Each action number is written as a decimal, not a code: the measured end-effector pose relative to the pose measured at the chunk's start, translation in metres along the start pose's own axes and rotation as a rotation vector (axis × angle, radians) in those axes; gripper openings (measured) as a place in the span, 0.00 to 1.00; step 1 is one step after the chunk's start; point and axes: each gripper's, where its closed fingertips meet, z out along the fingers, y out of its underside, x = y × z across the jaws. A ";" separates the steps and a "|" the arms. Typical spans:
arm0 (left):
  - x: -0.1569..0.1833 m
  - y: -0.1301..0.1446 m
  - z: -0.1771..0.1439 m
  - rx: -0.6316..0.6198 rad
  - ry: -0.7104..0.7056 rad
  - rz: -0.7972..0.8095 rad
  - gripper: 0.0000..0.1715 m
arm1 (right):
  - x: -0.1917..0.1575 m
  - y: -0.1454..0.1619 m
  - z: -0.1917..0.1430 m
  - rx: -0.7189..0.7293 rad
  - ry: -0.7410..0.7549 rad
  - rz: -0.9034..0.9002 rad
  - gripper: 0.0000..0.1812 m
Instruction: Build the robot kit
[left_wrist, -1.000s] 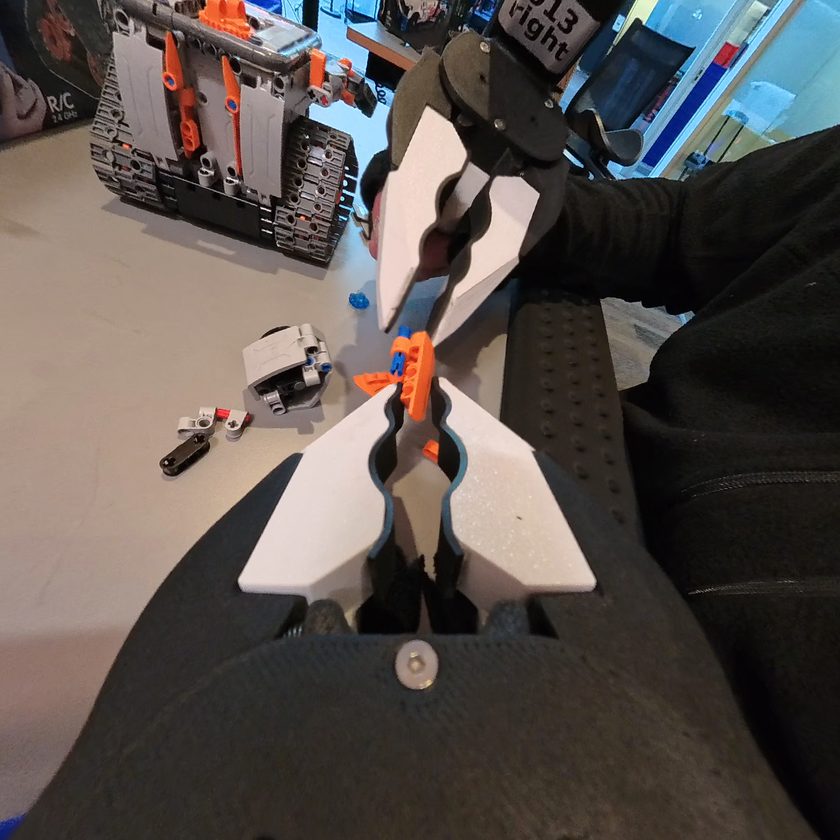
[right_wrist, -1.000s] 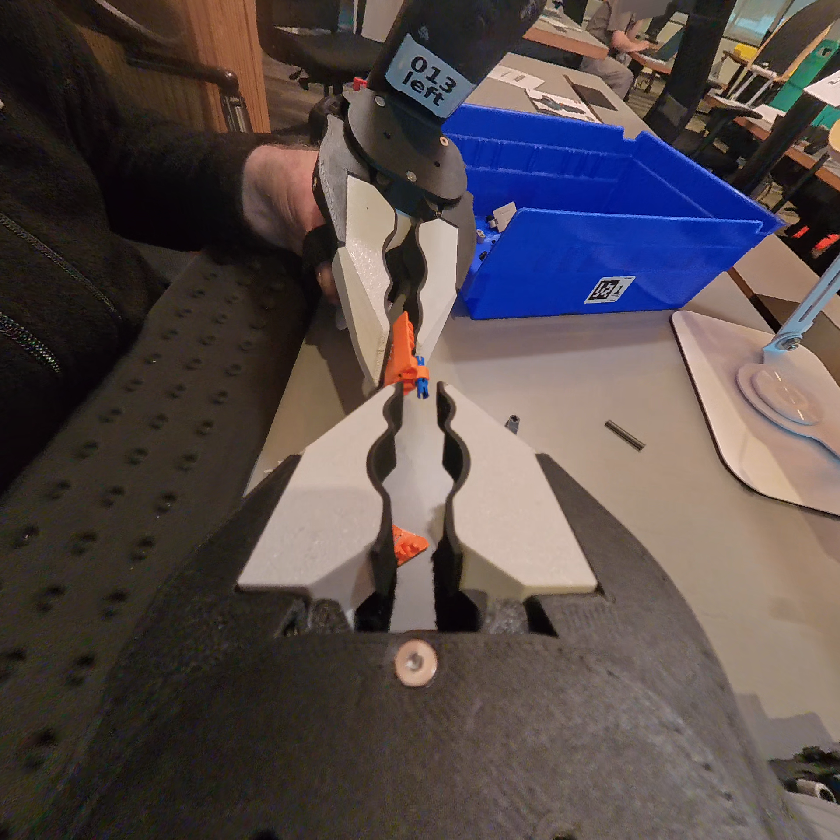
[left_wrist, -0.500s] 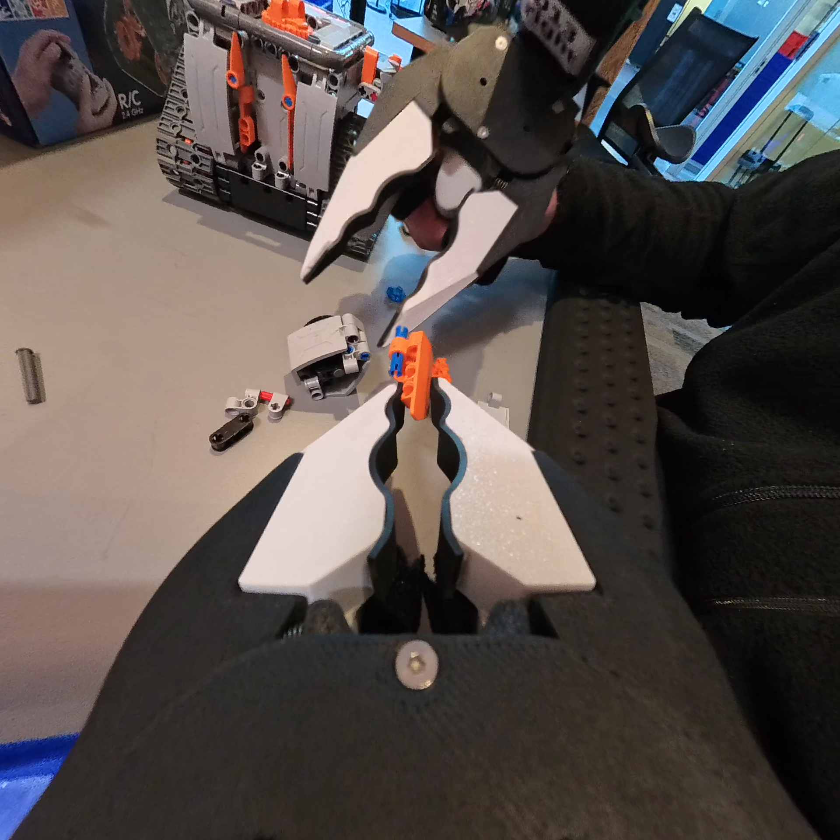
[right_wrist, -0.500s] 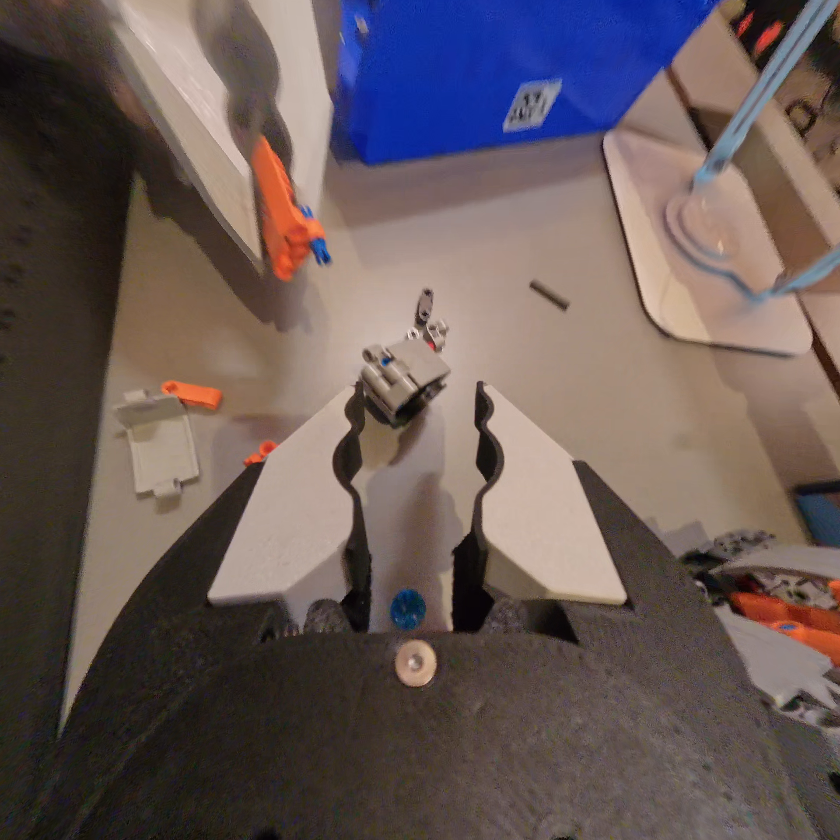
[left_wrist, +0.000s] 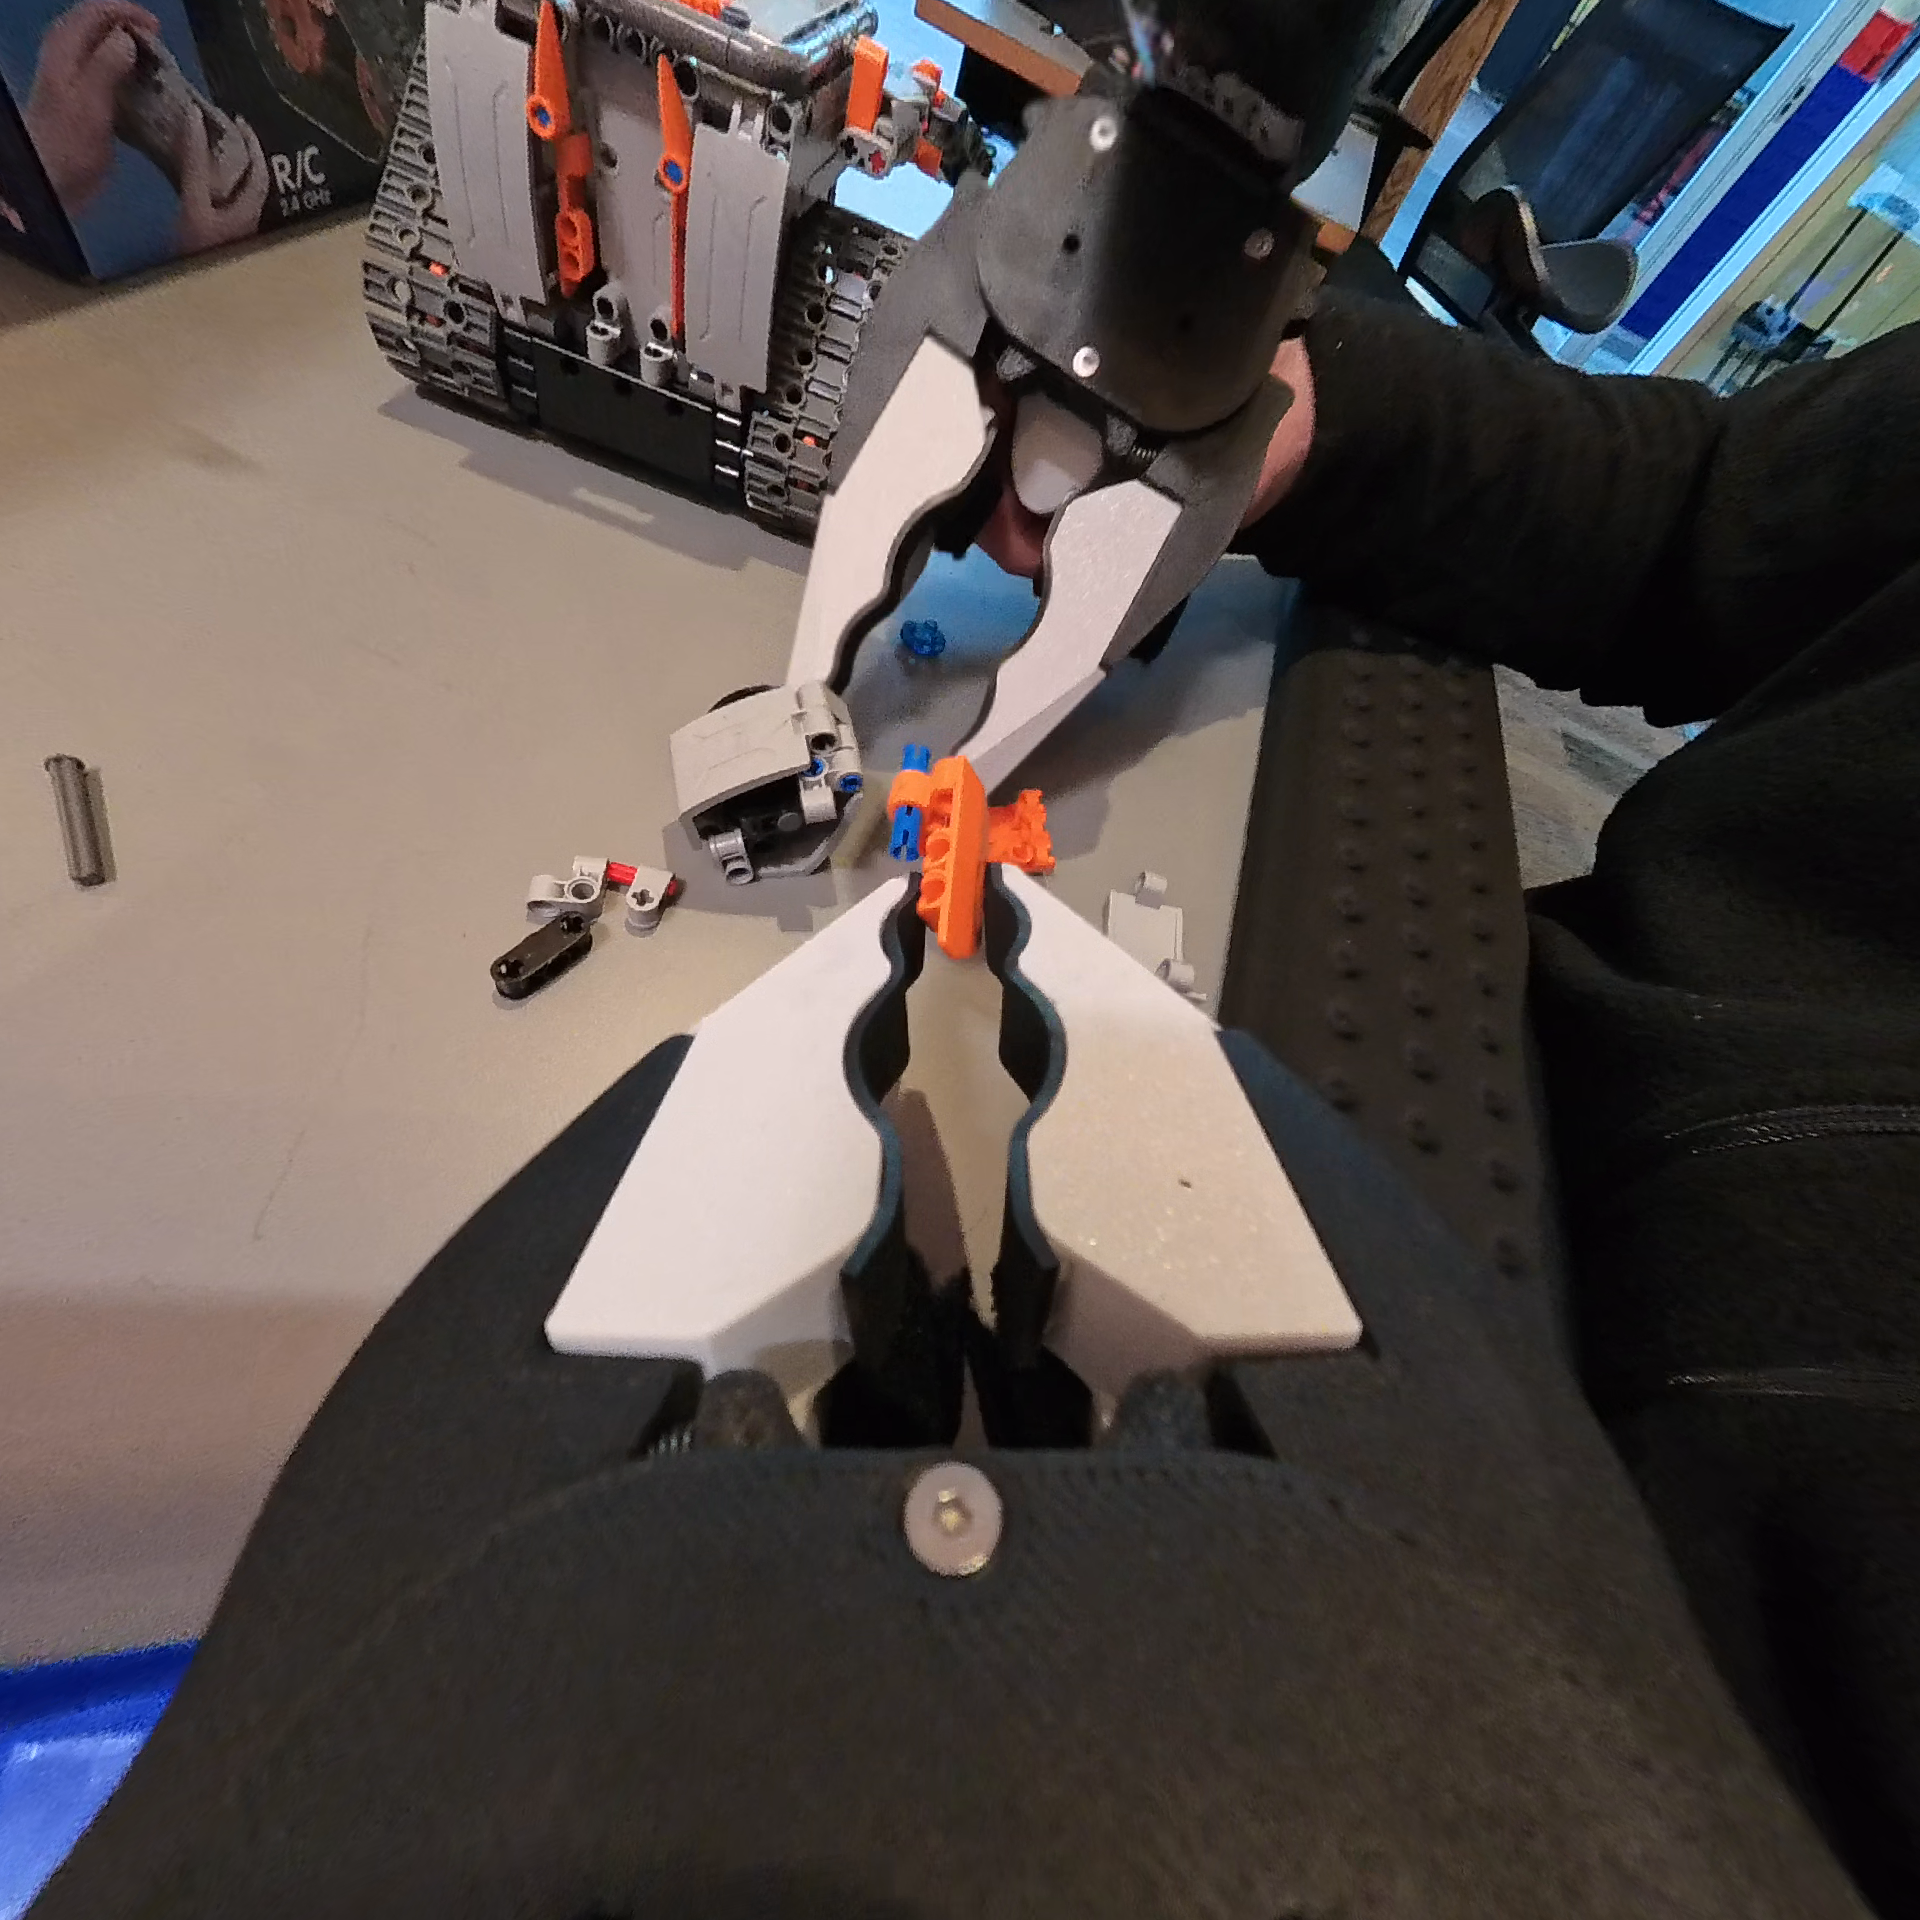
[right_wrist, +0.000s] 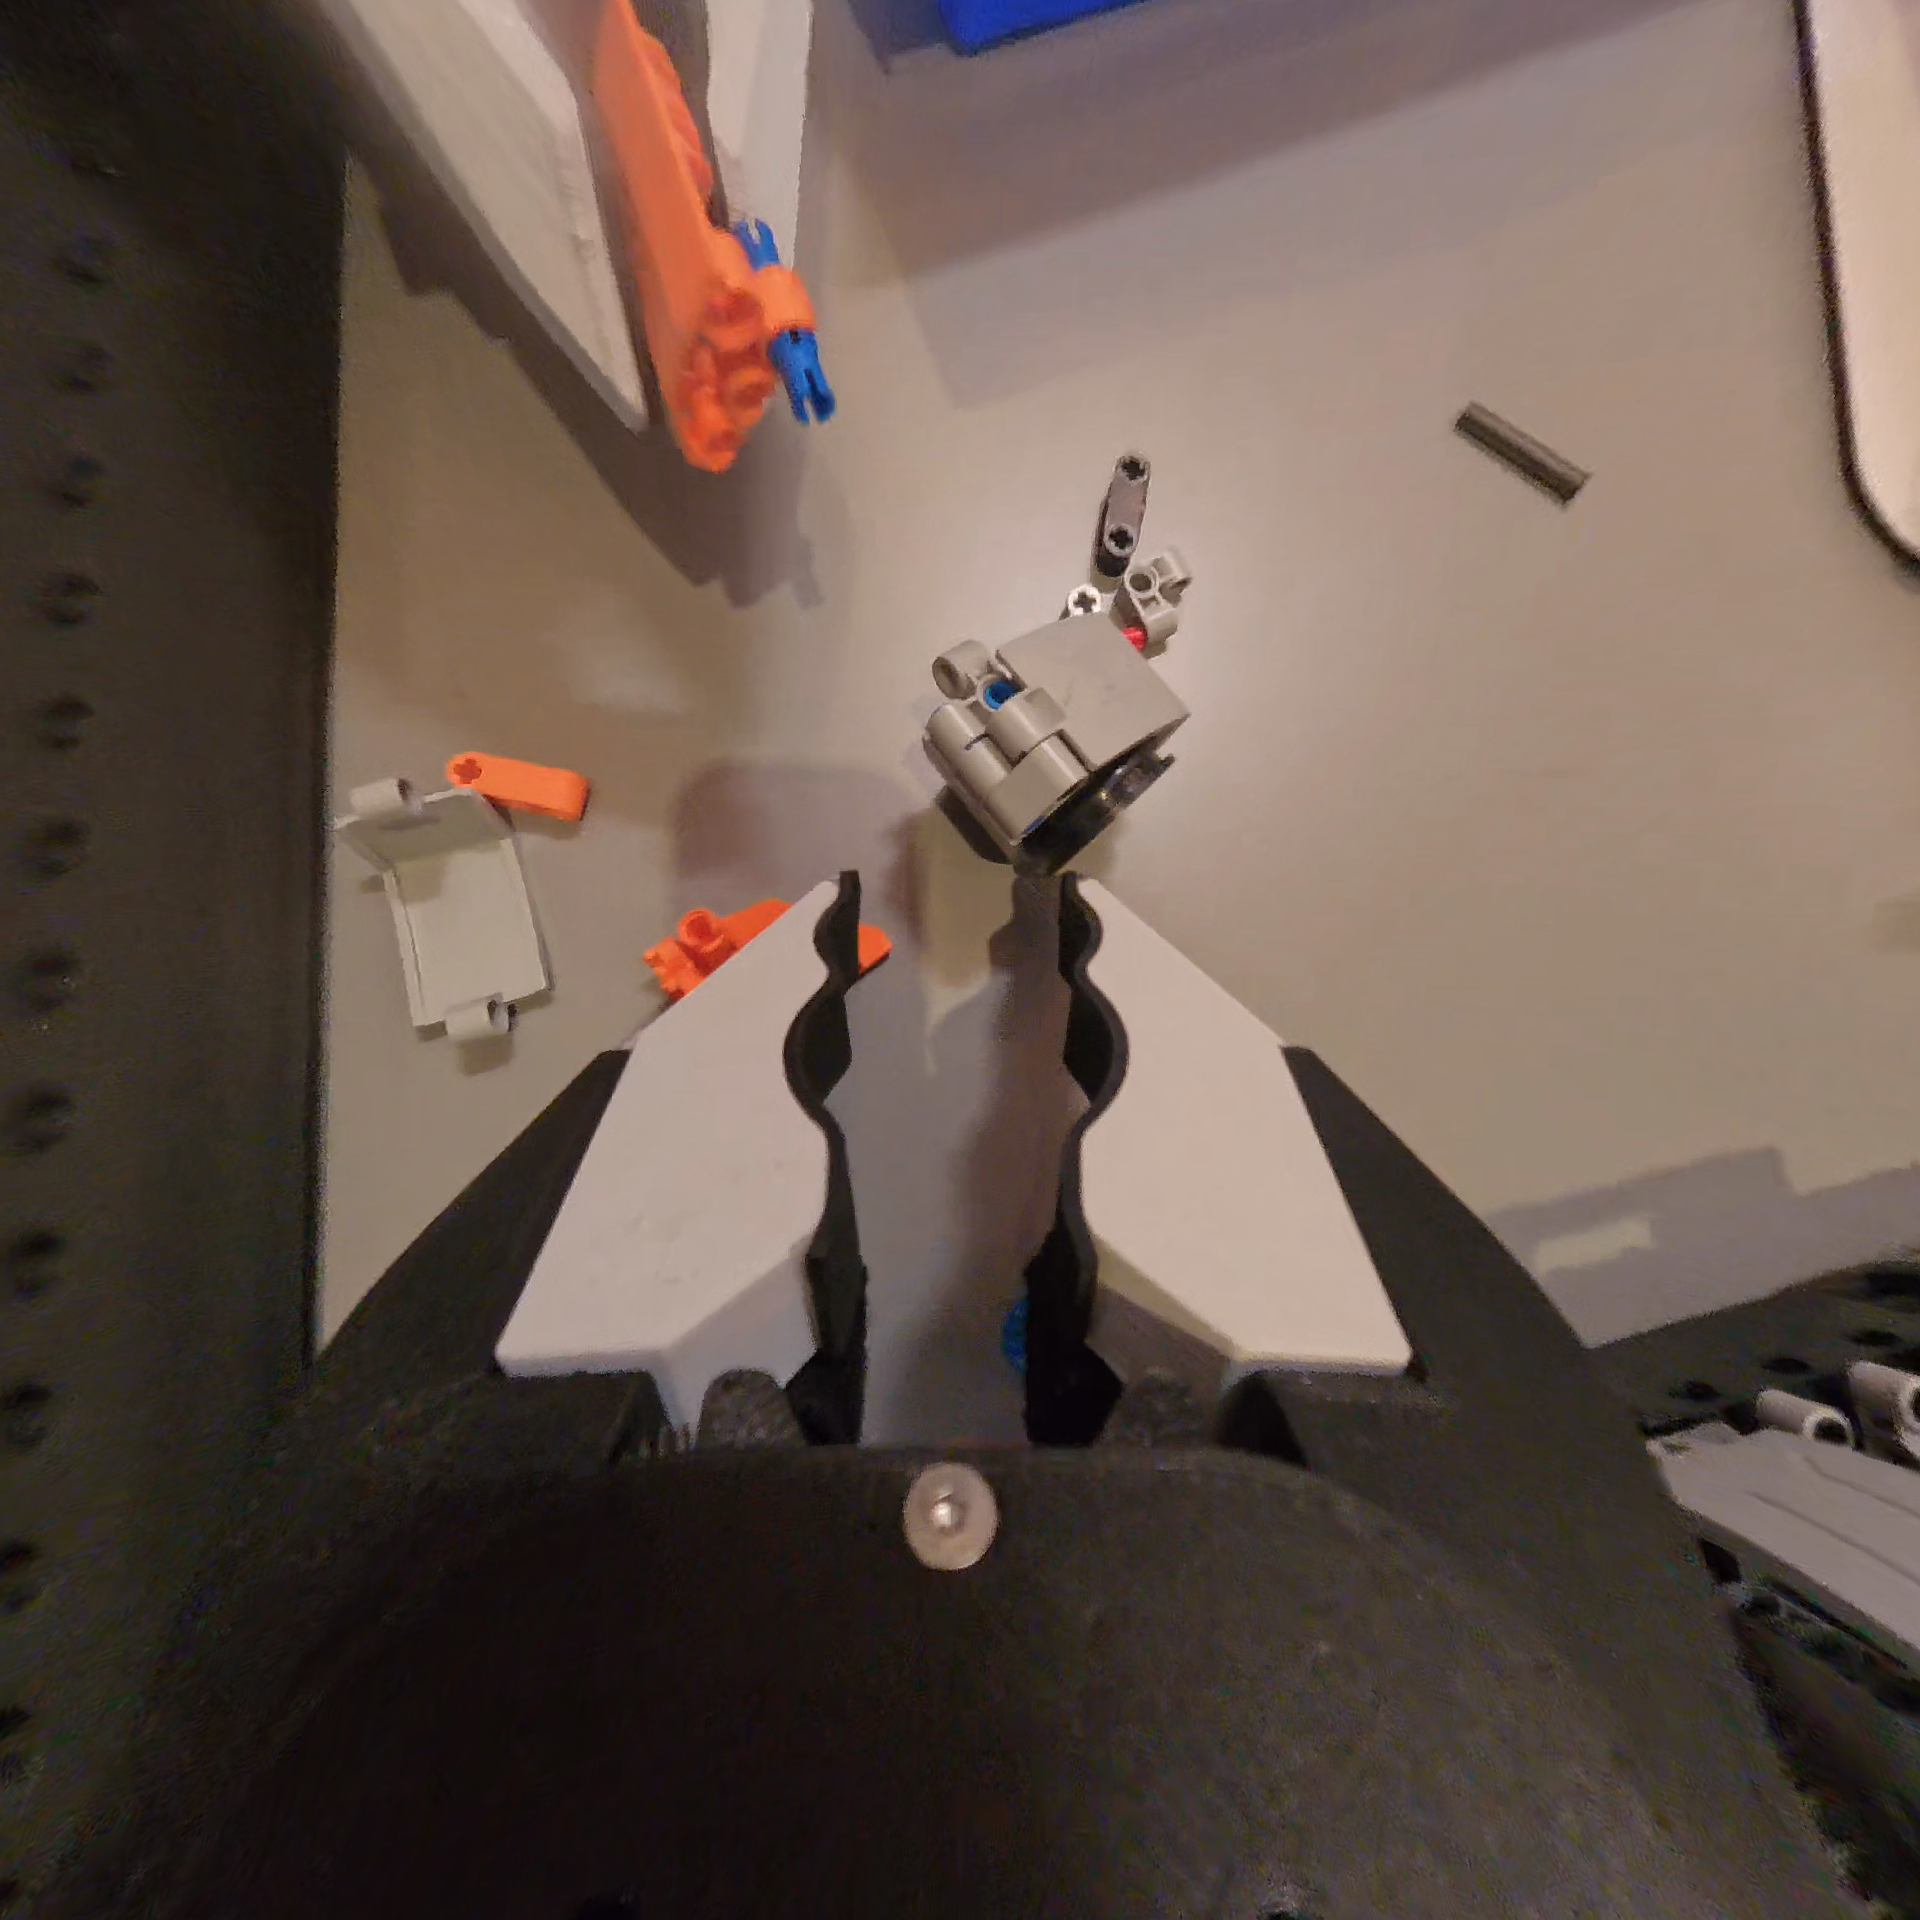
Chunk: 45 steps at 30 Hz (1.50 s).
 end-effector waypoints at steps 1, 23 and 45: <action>0.000 0.000 0.000 -0.003 0.000 0.001 0.05 | -0.001 -0.004 -0.002 0.023 -0.007 -0.008 0.17; -0.006 0.021 0.005 -0.115 -0.035 -0.007 0.05 | 0.008 -0.021 0.004 0.070 0.121 -0.109 0.22; -0.017 0.049 0.013 -0.287 -0.094 -0.032 0.12 | 0.011 -0.012 -0.004 0.052 0.109 -0.097 0.18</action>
